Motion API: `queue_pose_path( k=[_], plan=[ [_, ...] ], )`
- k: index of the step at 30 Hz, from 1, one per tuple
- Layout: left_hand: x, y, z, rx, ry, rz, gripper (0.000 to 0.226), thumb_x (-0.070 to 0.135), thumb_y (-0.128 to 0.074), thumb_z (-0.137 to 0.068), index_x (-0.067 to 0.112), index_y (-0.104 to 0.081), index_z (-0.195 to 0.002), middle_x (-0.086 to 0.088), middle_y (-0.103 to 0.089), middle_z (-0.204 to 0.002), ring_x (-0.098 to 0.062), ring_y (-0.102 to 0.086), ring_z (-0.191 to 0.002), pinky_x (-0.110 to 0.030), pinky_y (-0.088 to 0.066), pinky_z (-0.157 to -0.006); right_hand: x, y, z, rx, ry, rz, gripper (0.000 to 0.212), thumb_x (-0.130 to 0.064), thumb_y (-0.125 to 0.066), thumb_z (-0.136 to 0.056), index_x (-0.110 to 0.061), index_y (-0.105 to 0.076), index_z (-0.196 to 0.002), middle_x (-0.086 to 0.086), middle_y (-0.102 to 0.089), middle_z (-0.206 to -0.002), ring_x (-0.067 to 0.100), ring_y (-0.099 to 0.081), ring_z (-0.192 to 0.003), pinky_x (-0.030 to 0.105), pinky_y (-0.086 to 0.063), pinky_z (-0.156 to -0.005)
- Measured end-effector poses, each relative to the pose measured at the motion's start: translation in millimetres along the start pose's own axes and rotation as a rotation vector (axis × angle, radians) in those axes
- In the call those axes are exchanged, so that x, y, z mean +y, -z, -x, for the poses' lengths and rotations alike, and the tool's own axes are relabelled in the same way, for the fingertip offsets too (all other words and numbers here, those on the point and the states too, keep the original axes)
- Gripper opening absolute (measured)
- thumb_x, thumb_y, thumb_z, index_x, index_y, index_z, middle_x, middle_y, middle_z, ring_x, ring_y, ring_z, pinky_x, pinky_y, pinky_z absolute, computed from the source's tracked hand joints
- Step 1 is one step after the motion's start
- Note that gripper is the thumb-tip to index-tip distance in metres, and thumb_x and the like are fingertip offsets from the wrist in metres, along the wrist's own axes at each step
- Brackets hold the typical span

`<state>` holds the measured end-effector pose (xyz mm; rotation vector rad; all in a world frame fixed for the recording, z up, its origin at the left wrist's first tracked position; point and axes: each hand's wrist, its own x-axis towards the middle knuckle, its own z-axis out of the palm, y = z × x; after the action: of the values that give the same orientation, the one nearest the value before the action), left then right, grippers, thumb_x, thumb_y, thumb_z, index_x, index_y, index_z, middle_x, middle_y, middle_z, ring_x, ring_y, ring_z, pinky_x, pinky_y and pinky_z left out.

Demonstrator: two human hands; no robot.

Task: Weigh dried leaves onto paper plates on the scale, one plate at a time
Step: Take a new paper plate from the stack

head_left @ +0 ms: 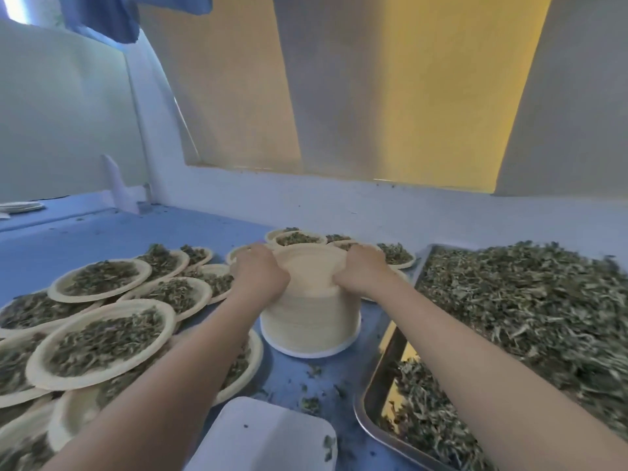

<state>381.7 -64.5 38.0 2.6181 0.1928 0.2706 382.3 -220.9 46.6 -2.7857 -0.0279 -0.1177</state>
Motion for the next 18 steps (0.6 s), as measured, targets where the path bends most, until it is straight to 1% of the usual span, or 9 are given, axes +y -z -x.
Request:
queue_pose_path(
  k=[1, 2, 3, 4, 5, 9, 12, 16, 18],
  plan=[
    [-2.3, -2.2, -3.2, -0.011, 0.017, 0.049, 0.027, 0.005, -0.048, -0.083, -0.004, -0.041, -0.108, -0.017, -0.050, -0.103, -0.027, -0.054, -0.090, -0.029, -0.042, -0.068, 3.8, -4.1, -2.7, 0.001, -0.025, -0.053, 0.027, -0.013, -0.050, -0.085, -0.012, -0.036, -0.061, 0.006, -0.036, -0.064, 0.019, -0.032, -0.056, 0.026, -0.024, -0.050],
    [-3.5, -2.2, -4.5, -0.011, 0.025, 0.070, 0.009, 0.002, -0.047, -0.083, -0.002, -0.041, -0.089, -0.011, -0.048, -0.085, -0.021, -0.050, -0.073, -0.025, -0.039, -0.056, 6.2, -6.4, -3.5, 0.003, -0.039, -0.106, 0.031, -0.008, -0.047, -0.084, -0.013, -0.031, -0.058, 0.003, -0.032, -0.060, 0.016, -0.027, -0.053, 0.027, -0.019, -0.047],
    [-4.1, -3.1, -8.7, -0.008, 0.024, 0.081, 0.012, -0.001, -0.045, -0.082, 0.002, -0.038, -0.074, -0.007, -0.042, -0.072, -0.017, -0.042, -0.061, -0.025, -0.032, -0.048, 8.2, -7.4, -4.4, 0.013, -0.043, -0.149, 0.032, -0.005, -0.045, -0.084, -0.013, -0.029, -0.058, 0.002, -0.031, -0.059, 0.015, -0.026, -0.051, 0.027, -0.018, -0.046],
    [-3.6, -3.0, -10.2, -0.021, 0.012, 0.066, 0.022, -0.002, -0.044, -0.081, 0.008, -0.033, -0.064, -0.005, -0.037, -0.066, -0.015, -0.035, -0.056, -0.025, -0.026, -0.045, 9.4, -7.6, -5.3, 0.024, -0.046, -0.182, 0.033, -0.002, -0.044, -0.084, -0.013, -0.028, -0.058, 0.001, -0.030, -0.059, 0.014, -0.025, -0.051, 0.027, -0.018, -0.045],
    [-3.3, -2.7, -11.4, -0.040, 0.001, 0.044, 0.026, -0.002, -0.043, -0.081, 0.010, -0.032, -0.061, -0.005, -0.036, -0.063, -0.015, -0.033, -0.054, -0.025, -0.025, -0.045, 9.9, -7.6, -5.6, 0.041, -0.036, -0.207, 0.033, -0.001, -0.044, -0.083, -0.014, -0.027, -0.058, 0.001, -0.030, -0.060, 0.014, -0.024, -0.051, 0.028, -0.017, -0.045],
    [6.8, 4.7, -8.1, -0.075, -0.040, -0.031, 0.022, 0.000, -0.041, -0.083, 0.013, -0.034, -0.065, -0.005, -0.038, -0.067, -0.016, -0.035, -0.058, -0.027, -0.028, -0.050, 5.6, -1.4, -4.9, 0.123, 0.004, -0.184, 0.031, 0.000, -0.044, -0.084, -0.012, -0.030, -0.059, 0.002, -0.032, -0.061, 0.015, -0.027, -0.052, 0.027, -0.020, -0.045],
    [17.7, 20.8, -4.9, -0.068, -0.049, -0.021, 0.018, 0.000, -0.039, -0.085, 0.014, -0.038, -0.073, -0.010, -0.044, -0.079, -0.014, -0.043, -0.068, -0.026, -0.026, -0.050, 2.0, 11.8, 0.9, 0.169, 0.013, -0.236, 0.031, 0.003, -0.044, -0.083, -0.011, -0.029, -0.060, 0.002, -0.035, -0.062, 0.016, -0.030, -0.054, 0.028, -0.022, -0.047],
    [20.9, 45.9, 16.2, -0.033, -0.064, 0.065, 0.026, -0.004, -0.037, -0.084, 0.012, -0.026, -0.067, -0.003, -0.030, -0.071, -0.015, -0.025, -0.059, -0.026, -0.019, -0.051, -4.4, 32.4, 18.3, 0.190, 0.041, -0.284, 0.026, 0.005, -0.042, -0.080, -0.013, -0.029, -0.065, 0.004, -0.035, -0.071, 0.020, -0.033, -0.066, 0.029, -0.027, -0.059],
    [16.1, 59.2, 37.8, -0.036, -0.080, 0.078, 0.025, -0.004, -0.037, -0.084, 0.012, -0.026, -0.068, -0.003, -0.030, -0.071, -0.015, -0.025, -0.059, -0.026, -0.019, -0.052, -6.6, 38.5, 39.3, 0.206, 0.084, -0.307, 0.022, 0.004, -0.042, -0.080, -0.012, -0.032, -0.070, 0.006, -0.035, -0.074, 0.020, -0.035, -0.071, 0.031, -0.027, -0.062]
  ],
)
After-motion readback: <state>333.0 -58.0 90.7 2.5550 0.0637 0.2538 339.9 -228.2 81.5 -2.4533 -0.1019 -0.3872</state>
